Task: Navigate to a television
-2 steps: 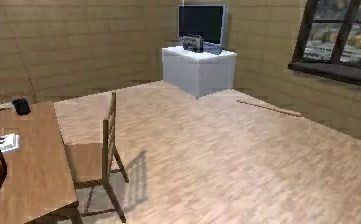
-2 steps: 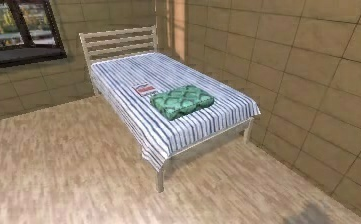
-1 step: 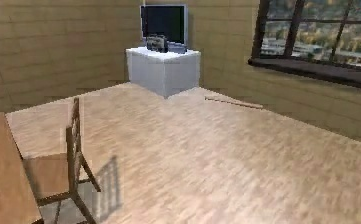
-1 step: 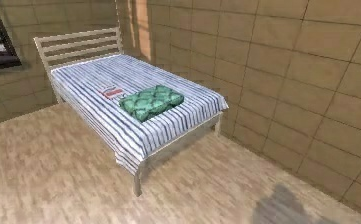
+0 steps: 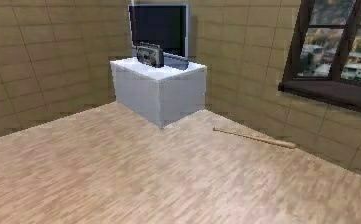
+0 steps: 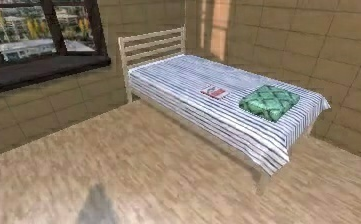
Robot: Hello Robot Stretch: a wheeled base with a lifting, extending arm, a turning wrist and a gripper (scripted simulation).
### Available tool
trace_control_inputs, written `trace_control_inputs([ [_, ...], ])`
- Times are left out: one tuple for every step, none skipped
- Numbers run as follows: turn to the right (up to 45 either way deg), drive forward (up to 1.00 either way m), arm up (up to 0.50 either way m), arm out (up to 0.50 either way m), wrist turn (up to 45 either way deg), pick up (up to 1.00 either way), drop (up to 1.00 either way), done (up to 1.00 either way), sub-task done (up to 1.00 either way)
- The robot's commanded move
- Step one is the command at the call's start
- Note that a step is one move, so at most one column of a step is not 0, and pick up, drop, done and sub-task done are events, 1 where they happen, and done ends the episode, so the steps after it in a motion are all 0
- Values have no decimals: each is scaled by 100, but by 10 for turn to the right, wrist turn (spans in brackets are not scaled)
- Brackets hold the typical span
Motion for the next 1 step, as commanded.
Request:
trace_control_inputs([
  [30, 0, 0, 0, 0, 0, 0, 0, 0],
])
